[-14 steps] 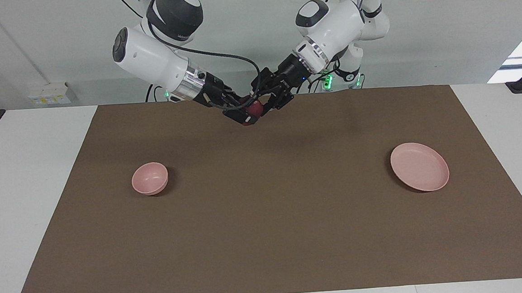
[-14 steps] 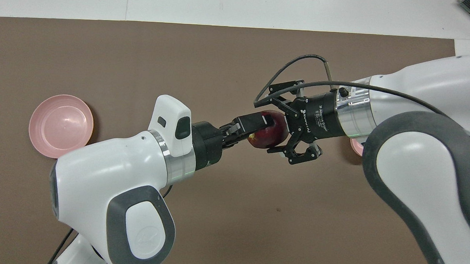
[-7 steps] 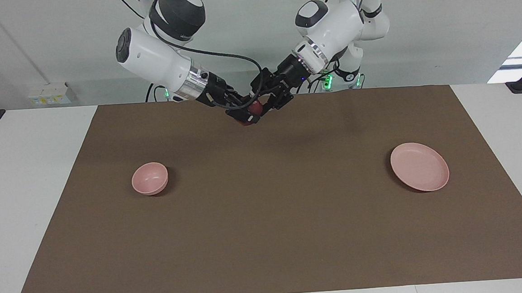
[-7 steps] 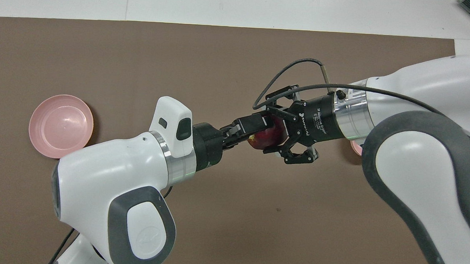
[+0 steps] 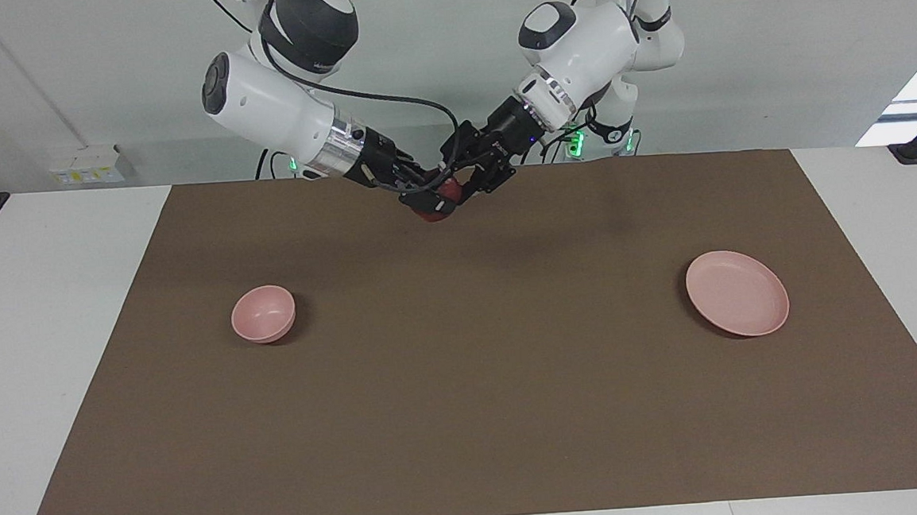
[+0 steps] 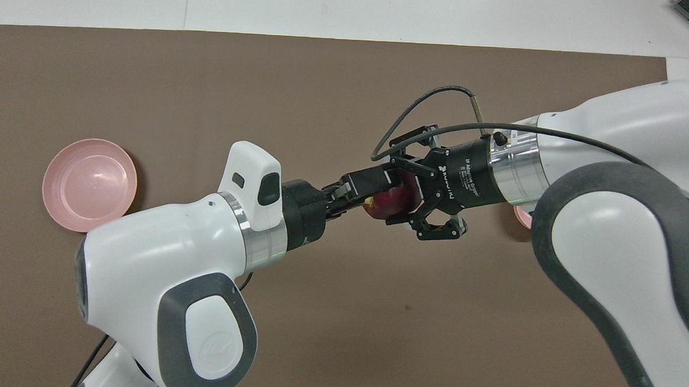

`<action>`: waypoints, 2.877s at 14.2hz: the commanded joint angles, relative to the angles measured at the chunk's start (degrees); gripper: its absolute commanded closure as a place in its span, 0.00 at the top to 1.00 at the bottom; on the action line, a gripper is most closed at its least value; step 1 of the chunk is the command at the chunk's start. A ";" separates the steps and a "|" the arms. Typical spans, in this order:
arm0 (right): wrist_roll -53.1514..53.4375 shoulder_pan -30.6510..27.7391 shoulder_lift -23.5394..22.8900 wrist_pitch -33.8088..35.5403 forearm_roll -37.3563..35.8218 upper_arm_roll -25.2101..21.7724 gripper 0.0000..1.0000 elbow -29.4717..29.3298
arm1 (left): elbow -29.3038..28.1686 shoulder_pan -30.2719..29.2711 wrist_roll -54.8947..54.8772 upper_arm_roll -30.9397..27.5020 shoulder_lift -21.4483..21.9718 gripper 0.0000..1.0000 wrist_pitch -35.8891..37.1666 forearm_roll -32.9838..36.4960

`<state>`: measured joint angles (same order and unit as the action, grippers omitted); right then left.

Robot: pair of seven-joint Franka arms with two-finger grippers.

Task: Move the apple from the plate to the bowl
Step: 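Open the left gripper and pull the apple away with the right gripper, then carry the apple over the small pink cup while the left gripper retracts, then lower the apple into the small pink cup and open the right gripper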

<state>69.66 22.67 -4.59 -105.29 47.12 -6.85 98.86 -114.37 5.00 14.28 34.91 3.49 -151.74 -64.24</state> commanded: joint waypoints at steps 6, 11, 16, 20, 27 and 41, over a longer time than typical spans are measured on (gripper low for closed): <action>-7.15 -5.25 0.28 5.95 -0.88 -0.53 0.00 -1.39 | -1.38 -2.52 0.22 -0.98 1.61 1.00 4.15 -0.45; -20.94 -9.66 0.45 10.54 -14.21 -0.53 0.00 -0.95 | -1.04 -6.41 2.23 -4.39 1.61 1.00 22.95 24.71; -41.06 -13.26 -0.68 7.74 -29.61 -0.53 0.00 0.63 | -0.33 -4.04 1.72 -14.14 1.79 1.00 37.29 47.41; -52.68 -15.55 -3.93 0.10 -37.26 -0.53 0.00 2.12 | 4.13 -0.69 -1.08 -21.99 0.73 1.00 41.79 63.05; -60.16 -17.13 -7.72 -8.00 -40.52 -0.53 0.00 6.86 | 23.99 -1.12 -15.58 -32.09 -1.29 1.00 59.78 65.91; -63.42 -19.07 -9.48 -14.42 -40.53 -0.53 0.00 11.70 | 35.35 -5.52 -19.20 -30.69 -3.75 1.00 72.55 64.59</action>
<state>6.44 4.13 -13.95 -118.26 7.63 -7.93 109.70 -80.72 0.23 -4.24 3.46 -0.14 -80.83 0.72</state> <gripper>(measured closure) 0.247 0.000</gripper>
